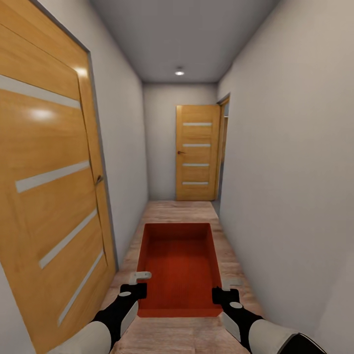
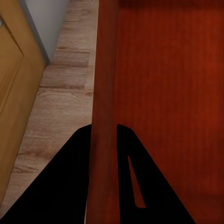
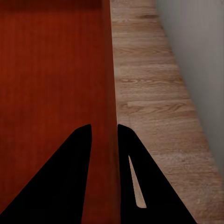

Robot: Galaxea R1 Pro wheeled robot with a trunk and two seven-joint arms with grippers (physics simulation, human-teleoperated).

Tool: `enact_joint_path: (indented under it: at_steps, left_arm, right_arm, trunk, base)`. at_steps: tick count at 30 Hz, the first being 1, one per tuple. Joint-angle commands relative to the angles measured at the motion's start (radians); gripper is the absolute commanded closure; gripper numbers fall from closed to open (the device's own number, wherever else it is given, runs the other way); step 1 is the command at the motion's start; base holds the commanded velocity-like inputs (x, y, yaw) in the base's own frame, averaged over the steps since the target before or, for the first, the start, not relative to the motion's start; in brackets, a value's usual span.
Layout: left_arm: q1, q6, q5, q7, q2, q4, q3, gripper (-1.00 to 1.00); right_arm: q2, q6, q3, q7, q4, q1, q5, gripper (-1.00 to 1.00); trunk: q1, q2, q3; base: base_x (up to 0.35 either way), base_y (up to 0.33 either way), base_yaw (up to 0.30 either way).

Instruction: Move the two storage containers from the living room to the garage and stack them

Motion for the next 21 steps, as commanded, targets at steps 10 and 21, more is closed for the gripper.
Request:
enact_joint_path:
  at_steps: [10, 21]
  left_arm:
    - [-0.001, 0.006, 0.005, 0.003, 0.015, 0.0, 0.098, 1.0]
    - [-0.001, 0.006, 0.005, 0.003, 0.015, 0.0, 0.098, 1.0]
  right_arm:
    - [-0.007, -0.007, -0.015, 0.006, -0.004, -0.001, 0.004, 1.0]
    - [-0.007, -0.007, -0.015, 0.006, -0.004, -0.001, 0.004, 1.0]
  trunk:
    - [0.001, -0.001, -0.001]
    - [0.001, -0.001, -0.001]
  base:
    - [0.324, 0.0, 0.0]
    - [0.324, 0.0, 0.0]
